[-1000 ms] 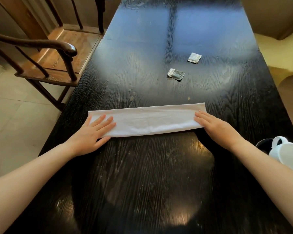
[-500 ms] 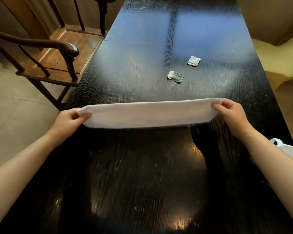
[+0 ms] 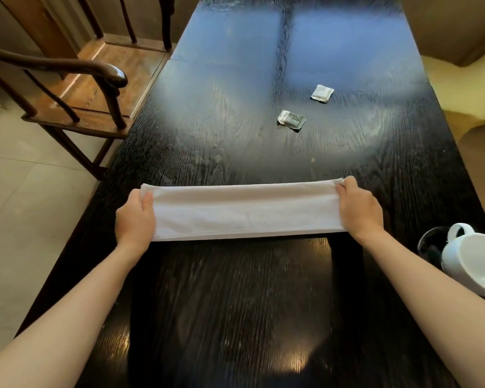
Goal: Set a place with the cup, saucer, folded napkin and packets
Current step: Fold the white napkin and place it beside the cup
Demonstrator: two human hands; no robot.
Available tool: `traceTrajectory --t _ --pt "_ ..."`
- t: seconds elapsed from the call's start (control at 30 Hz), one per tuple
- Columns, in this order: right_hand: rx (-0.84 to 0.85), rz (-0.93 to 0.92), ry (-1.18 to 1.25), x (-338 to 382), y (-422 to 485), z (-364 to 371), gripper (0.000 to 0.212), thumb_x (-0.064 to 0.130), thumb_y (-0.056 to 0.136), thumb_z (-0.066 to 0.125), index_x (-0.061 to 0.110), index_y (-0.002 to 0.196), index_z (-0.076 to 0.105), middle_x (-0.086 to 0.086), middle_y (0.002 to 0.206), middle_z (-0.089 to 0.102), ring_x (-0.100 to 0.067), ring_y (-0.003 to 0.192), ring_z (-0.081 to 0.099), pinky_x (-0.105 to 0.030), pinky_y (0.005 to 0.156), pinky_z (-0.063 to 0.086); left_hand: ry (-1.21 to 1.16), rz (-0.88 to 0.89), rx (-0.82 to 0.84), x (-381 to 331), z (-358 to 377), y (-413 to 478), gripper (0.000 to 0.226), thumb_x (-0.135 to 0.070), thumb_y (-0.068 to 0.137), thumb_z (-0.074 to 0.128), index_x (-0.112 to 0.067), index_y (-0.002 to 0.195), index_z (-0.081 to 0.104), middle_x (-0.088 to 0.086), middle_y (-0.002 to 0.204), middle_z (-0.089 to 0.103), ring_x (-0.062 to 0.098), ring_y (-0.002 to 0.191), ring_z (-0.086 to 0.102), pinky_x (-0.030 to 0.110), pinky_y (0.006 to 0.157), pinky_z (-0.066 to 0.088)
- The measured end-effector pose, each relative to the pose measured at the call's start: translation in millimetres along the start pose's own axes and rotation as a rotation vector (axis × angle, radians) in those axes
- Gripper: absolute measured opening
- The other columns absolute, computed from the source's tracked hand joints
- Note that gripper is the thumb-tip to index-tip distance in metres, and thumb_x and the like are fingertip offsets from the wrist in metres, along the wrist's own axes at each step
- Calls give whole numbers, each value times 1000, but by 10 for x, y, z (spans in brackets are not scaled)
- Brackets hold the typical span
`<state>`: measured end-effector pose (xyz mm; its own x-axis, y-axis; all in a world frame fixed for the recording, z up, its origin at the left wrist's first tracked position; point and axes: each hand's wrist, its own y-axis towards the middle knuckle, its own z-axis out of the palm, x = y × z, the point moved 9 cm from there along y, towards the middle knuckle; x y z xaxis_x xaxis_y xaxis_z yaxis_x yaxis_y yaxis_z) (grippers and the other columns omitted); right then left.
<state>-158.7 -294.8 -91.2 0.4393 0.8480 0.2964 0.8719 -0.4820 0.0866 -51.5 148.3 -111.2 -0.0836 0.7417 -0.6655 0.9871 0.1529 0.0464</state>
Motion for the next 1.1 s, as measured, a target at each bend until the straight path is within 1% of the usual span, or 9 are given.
traceTrajectory --t 0.17,0.3,0.43,0.57,0.67,0.83,0.97,1.03,1.1 --pt "-13 -26 -96 11 -62 41 32 27 100 29 1 103 47 -27 87 66 -45 77 62 -38 57 34 87 18 8 -28 47 -39 32 -32 98 34 -11 75 38 2 61 45 26 58 42 32 49 26" --pt "-34 110 42 -107 -105 4 32 33 97 38 4 92 50 -21 80 64 -35 65 53 -35 54 31 171 -1 18 -57 25 -83 28 -33 97 37 -7 97 48 18 84 57 38 75 54 38 60 37" --pt "-16 305 583 -346 -204 10 29 39 89 55 12 100 61 0 82 64 -13 73 57 -25 58 41 354 39 -26 -231 -10 -229 47 -24 89 53 -7 131 40 23 128 45 42 112 44 52 86 38" --pt "142 542 1323 -386 -436 197 41 28 86 61 9 122 58 -13 120 63 -24 106 62 -33 84 54 411 438 153 -937 550 -639 54 -21 91 47 -14 142 32 14 152 28 31 139 25 50 112 16" --pt "246 475 1526 -176 -586 223 45 30 81 61 10 122 59 -7 118 66 -23 113 59 -29 88 53 390 514 337 -1114 1011 -884 53 -32 98 27 -23 148 12 0 158 7 15 145 -4 45 115 -9" --pt "295 303 1692 145 -593 160 50 17 83 61 11 131 49 -11 129 57 -25 121 53 -31 98 49 539 526 381 -956 1245 -913 58 -45 90 -2 -25 144 -7 -8 153 -13 9 139 -20 44 112 -18" --pt "334 196 1806 406 -587 150 54 11 85 54 17 137 43 -7 133 53 -22 123 52 -33 100 47 556 510 403 -954 1255 -933 58 -46 87 -7 -27 142 -12 -10 151 -17 9 138 -23 44 112 -19" --pt "301 162 1679 493 -618 152 56 16 81 62 18 134 46 -5 129 57 -21 121 54 -31 96 49 553 503 405 -960 1238 -931 58 -46 88 -8 -27 142 -14 -10 151 -18 9 138 -25 44 112 -19" --pt "173 125 1368 547 -636 122 52 22 79 66 23 129 52 1 129 59 -10 120 54 -24 97 46 558 506 392 -974 1222 -937 58 -45 88 -8 -26 142 -13 -9 151 -19 9 138 -24 45 113 -18"
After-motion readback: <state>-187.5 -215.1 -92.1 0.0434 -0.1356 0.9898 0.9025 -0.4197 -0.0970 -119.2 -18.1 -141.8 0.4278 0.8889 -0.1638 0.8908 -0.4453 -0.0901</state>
